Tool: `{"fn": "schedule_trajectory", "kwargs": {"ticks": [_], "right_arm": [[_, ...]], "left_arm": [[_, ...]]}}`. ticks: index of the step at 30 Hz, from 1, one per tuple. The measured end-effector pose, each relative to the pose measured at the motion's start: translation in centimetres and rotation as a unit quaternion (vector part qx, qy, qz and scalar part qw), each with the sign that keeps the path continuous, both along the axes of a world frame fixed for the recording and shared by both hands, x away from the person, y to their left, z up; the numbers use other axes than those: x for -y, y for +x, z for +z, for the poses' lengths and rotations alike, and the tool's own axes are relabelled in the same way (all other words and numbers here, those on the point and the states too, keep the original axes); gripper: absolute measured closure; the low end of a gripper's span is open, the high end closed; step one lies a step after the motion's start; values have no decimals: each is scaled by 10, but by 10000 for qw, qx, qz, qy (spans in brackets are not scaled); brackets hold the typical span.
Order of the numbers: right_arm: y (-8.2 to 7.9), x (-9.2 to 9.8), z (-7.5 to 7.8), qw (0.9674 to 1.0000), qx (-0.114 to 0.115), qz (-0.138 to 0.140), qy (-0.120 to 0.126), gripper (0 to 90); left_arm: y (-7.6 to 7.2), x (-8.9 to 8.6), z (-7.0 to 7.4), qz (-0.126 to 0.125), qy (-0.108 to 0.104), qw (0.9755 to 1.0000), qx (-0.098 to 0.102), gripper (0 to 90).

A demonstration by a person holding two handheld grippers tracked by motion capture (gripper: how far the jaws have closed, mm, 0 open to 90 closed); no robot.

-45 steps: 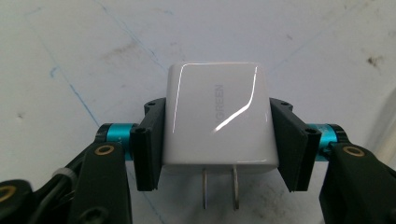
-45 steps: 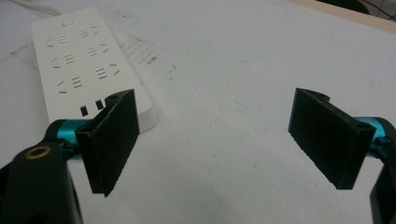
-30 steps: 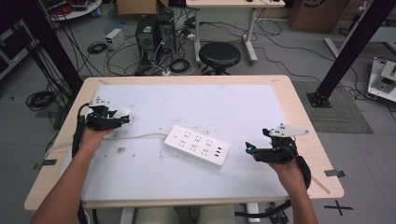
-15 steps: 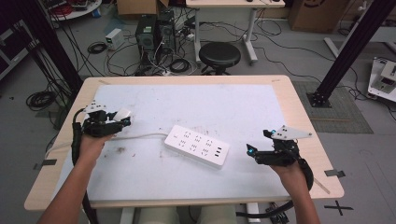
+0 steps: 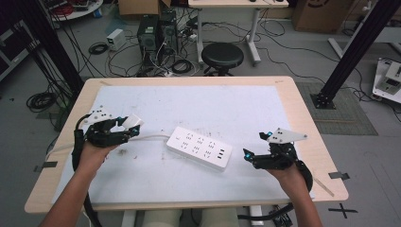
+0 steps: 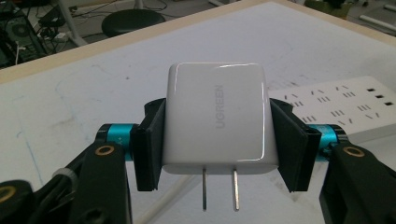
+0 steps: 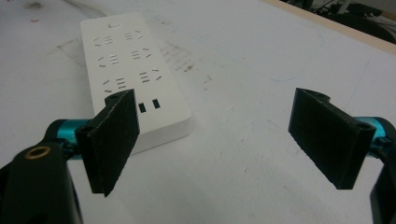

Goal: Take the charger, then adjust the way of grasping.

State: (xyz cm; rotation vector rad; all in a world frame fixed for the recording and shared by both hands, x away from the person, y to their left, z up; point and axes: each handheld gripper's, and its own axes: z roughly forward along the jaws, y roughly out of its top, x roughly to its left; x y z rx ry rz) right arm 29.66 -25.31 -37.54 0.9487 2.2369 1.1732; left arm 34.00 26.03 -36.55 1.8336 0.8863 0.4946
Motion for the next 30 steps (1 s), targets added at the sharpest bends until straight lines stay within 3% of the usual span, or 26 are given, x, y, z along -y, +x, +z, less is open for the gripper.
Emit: {"fn": "schedule_trajectory", "kwargs": {"ticks": [8,15,20,23,30], "right_arm": [[0,-1,4,10000,-37,10,57,166],[0,-6,2,9998,-137,126,-64,167],[1,-13,3,9994,-238,264,-31,167],[0,-19,4,9990,-283,336,22,167],[-2,-36,6,9972,-388,631,98,167]], "left_arm": [[-8,15,4,-388,-5,9991,162,425],[-17,28,3,-744,164,9966,314,425],[-24,32,3,-1020,290,9933,465,425],[-30,38,3,-1166,242,9913,560,425],[-39,53,2,-1645,379,9820,848,425]]}}
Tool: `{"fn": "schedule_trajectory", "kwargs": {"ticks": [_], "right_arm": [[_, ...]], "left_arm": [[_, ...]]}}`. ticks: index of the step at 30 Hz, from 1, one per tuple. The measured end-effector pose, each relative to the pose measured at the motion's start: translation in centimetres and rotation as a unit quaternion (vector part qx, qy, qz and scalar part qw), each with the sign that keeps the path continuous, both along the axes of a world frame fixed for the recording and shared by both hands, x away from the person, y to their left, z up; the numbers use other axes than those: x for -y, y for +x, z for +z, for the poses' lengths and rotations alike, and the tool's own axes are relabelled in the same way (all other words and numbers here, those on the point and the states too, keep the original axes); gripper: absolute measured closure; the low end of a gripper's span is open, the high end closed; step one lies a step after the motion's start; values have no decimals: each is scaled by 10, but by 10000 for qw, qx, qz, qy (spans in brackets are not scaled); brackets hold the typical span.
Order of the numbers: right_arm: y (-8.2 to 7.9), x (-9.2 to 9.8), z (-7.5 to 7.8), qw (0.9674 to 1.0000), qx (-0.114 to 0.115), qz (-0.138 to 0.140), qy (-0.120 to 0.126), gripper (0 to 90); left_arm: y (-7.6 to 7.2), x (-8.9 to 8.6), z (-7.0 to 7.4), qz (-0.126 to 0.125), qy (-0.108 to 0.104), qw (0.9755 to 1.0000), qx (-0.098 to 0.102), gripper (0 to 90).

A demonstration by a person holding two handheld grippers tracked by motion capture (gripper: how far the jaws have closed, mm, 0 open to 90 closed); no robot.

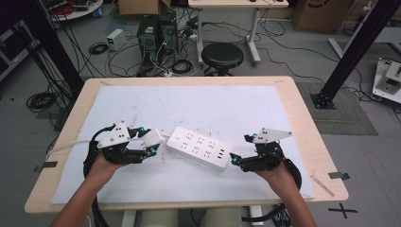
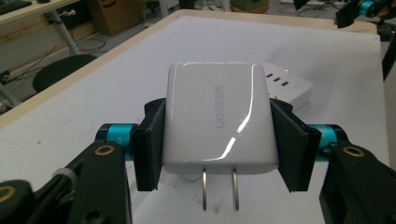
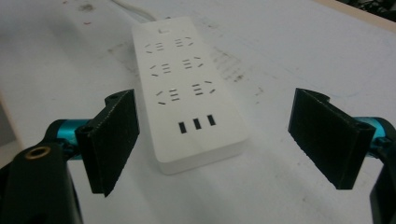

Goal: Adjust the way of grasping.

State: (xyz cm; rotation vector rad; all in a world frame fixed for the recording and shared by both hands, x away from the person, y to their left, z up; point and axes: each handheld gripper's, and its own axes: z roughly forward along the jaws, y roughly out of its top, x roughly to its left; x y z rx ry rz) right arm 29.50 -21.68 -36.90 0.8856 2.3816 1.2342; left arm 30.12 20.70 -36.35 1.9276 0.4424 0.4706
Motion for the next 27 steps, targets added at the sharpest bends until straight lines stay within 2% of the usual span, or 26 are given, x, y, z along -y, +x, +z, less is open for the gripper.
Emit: {"fn": "schedule_trajectory", "kwargs": {"ticks": [5,7,10,12,15,19,24,27], "right_arm": [[0,-11,4,9996,-153,201,107,167],[1,-18,5,9987,-298,357,224,167],[3,-21,5,9979,-386,429,299,167],[5,-27,5,9962,-565,549,368,167],[6,-32,5,9950,-677,610,408,167],[8,-43,5,9917,-854,791,539,167],[12,-54,6,9876,-1125,910,616,167],[14,-57,6,9871,-1208,892,563,167]], "left_arm": [[-4,10,-1,-229,49,9996,137,425],[-6,14,-1,-322,78,9993,169,425],[-5,20,-3,-465,208,9985,202,425],[-5,23,-4,-579,302,9975,253,425],[-6,28,-5,-722,356,9963,313,425],[-7,39,-7,-956,544,9929,449,425],[-6,49,-7,-1090,594,9907,550,425],[-6,54,-8,-1130,569,9903,568,425]]}}
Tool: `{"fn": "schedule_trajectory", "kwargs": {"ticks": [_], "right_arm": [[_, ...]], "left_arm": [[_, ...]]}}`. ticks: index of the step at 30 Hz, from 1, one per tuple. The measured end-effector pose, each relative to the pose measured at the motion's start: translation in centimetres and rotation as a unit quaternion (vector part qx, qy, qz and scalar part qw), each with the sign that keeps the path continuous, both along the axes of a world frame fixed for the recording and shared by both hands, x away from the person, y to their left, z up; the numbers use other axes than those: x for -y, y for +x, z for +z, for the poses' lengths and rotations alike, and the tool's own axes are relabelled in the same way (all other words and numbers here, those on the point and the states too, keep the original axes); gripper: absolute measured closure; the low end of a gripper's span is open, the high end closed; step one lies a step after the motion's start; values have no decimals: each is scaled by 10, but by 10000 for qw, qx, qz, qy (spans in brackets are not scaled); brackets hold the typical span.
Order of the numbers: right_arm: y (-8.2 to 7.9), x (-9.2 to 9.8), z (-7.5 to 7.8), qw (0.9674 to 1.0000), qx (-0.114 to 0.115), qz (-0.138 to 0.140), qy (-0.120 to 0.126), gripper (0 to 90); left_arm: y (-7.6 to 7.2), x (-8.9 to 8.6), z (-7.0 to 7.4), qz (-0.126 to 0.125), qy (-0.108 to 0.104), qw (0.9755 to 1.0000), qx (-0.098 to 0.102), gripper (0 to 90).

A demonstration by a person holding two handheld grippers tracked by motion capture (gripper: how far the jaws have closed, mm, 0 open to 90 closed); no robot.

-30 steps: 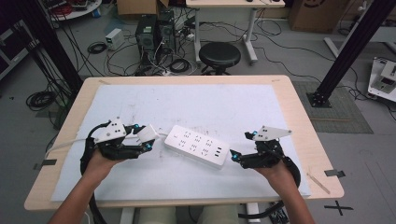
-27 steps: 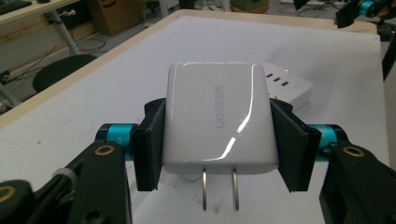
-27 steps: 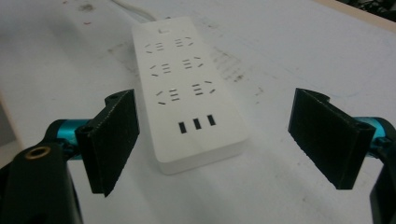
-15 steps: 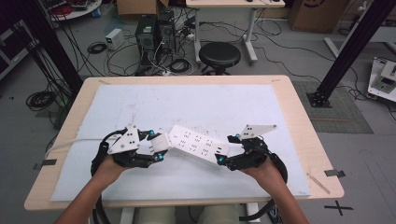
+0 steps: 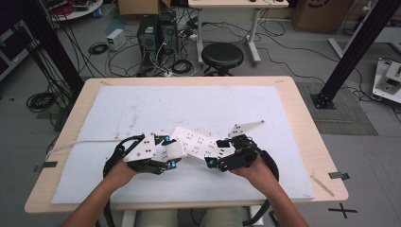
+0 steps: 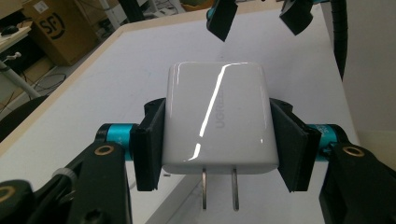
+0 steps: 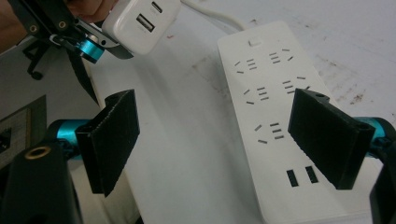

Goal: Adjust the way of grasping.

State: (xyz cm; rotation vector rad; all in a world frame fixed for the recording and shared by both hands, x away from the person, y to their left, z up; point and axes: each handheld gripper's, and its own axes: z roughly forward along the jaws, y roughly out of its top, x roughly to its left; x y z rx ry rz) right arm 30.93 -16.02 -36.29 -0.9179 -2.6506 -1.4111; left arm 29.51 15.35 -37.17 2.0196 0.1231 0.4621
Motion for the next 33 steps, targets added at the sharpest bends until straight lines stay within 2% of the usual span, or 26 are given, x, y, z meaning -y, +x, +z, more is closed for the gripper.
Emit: {"fn": "schedule_trajectory", "kwargs": {"ticks": [3,7,14,18,22,26,28,33], "right_arm": [[2,-1,-1,10000,-31,56,8,168],[3,-3,-1,9998,-205,55,56,168],[6,-7,-2,9994,-325,42,135,172],[8,-10,-2,9983,-509,81,278,172],[11,-11,-4,9965,-709,63,430,172],[13,-11,-5,9941,-978,4,468,172],[14,-12,-6,9934,-1025,29,508,172],[16,-13,-7,9885,-1348,-30,684,173]], "left_arm": [[0,5,-2,-77,87,9999,40,425],[0,12,-4,-163,188,9996,104,425],[1,23,-6,-243,178,9994,155,425],[-1,30,-7,-327,237,9989,246,425],[0,33,-8,-348,276,9988,225,425],[1,35,-9,-344,248,9989,204,425],[1,36,-9,-363,268,9988,206,425],[0,39,-10,-418,247,9986,207,425]]}}
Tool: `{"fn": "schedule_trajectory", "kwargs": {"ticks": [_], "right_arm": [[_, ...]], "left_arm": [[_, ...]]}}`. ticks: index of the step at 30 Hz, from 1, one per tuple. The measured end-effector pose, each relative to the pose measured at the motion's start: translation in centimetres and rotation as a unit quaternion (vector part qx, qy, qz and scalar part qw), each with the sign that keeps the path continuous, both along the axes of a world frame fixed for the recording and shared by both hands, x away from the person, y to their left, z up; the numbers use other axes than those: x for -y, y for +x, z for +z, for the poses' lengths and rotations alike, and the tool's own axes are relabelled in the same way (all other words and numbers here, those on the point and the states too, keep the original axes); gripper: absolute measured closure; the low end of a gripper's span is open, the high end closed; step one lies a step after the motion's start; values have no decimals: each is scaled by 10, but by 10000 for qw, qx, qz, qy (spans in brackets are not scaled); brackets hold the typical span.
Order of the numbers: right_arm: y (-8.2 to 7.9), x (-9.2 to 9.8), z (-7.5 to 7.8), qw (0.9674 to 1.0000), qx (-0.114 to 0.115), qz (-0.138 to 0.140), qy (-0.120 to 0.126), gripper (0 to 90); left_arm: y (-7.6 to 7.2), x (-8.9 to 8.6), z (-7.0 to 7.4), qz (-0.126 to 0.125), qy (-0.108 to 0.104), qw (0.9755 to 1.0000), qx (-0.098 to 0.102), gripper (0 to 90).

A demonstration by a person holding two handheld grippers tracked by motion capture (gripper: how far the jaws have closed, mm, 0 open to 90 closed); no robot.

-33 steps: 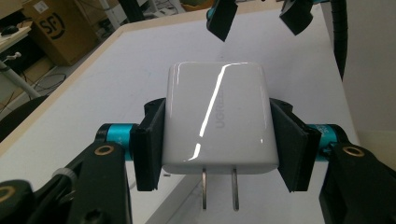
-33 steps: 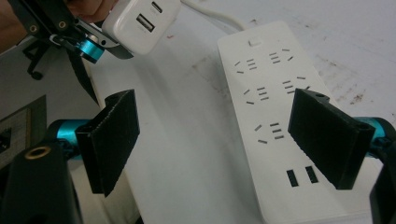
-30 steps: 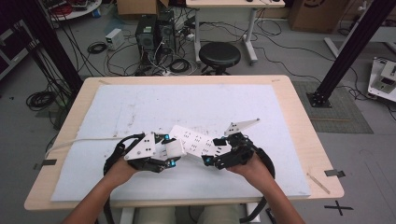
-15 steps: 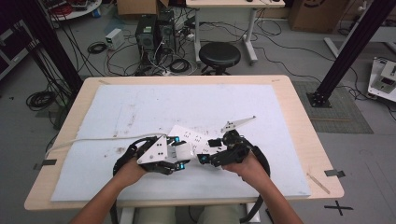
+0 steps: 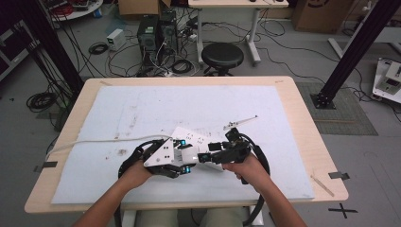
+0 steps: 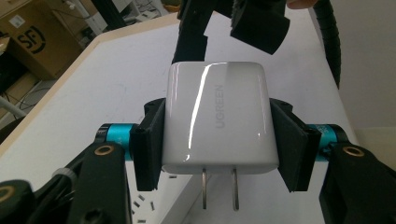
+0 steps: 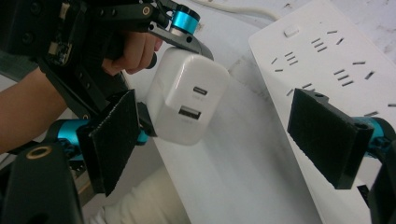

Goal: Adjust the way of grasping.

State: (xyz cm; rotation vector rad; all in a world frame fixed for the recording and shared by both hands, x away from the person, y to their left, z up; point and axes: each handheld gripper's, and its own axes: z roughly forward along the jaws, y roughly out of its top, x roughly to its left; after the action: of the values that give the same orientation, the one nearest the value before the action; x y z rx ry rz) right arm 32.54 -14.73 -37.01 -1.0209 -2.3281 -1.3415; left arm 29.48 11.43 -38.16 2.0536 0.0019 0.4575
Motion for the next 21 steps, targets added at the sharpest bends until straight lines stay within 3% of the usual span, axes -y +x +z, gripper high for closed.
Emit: {"fn": "schedule_trajectory", "kwargs": {"ticks": [15,21], "right_arm": [[6,-1,-3,9984,-495,-7,277,177],[10,-2,-7,9972,-644,50,382,238]], "left_arm": [[0,4,1,-56,-34,10000,-5,425],[-1,8,2,-55,-73,9999,47,425]]}}
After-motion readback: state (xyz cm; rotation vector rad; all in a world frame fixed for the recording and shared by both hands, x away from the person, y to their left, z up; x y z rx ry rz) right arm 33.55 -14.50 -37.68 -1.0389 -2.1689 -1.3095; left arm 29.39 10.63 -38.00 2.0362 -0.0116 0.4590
